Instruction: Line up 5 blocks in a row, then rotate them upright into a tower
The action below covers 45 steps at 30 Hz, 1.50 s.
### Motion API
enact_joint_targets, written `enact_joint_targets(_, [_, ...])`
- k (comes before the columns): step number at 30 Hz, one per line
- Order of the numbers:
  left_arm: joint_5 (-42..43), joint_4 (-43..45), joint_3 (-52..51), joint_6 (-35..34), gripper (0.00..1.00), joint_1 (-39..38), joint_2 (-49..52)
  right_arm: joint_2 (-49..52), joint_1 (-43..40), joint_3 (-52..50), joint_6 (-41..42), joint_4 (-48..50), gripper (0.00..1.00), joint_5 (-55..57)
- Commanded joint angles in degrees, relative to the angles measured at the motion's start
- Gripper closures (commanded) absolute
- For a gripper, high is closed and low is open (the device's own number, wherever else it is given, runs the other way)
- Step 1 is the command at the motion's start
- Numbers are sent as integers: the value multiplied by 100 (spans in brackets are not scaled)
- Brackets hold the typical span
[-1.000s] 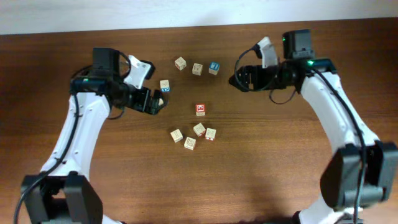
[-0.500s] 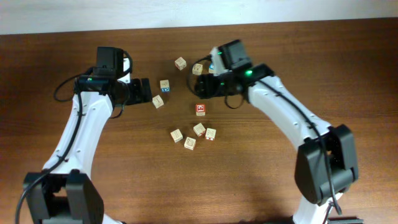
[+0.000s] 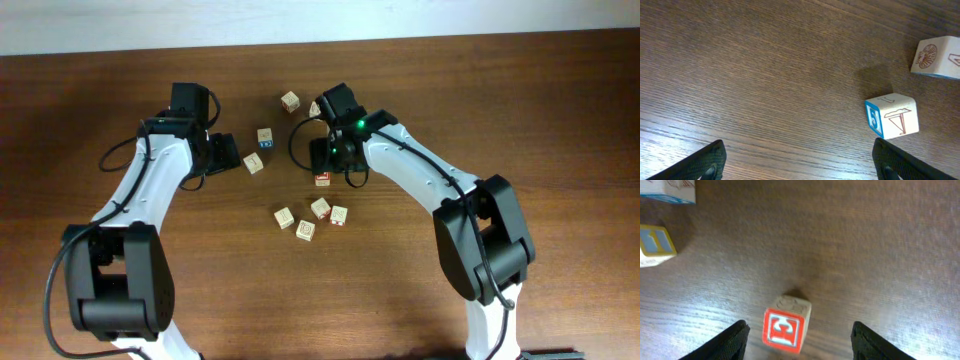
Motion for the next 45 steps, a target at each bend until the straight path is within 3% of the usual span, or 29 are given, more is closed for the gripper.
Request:
enact_joint_targets(1, [105,4,111,-125,5,9,28,-13,79,87,109,-258,36,105])
enact_joint_targets(13, [101,-181,109,-120,0,9,28,-15,116,87,212,-2229,36,-540])
enact_joint_targets(20, [98,-205,109,-120,1,9,28,-13,343,-11,114,-2396,37,-669])
enact_joint_targets(23, [57,-205,109,-120,1,9,28,-13,448,-214,468,-2201,38,-457])
enact_joint_targets(35, [61,-205,109,-122,1,9,28,-13,398,-492,887,-1593,62,157])
enact_joint_targets(45, [61,-205,111,-122,1,9,28,-13,-321,-492,848,-1178,79,234])
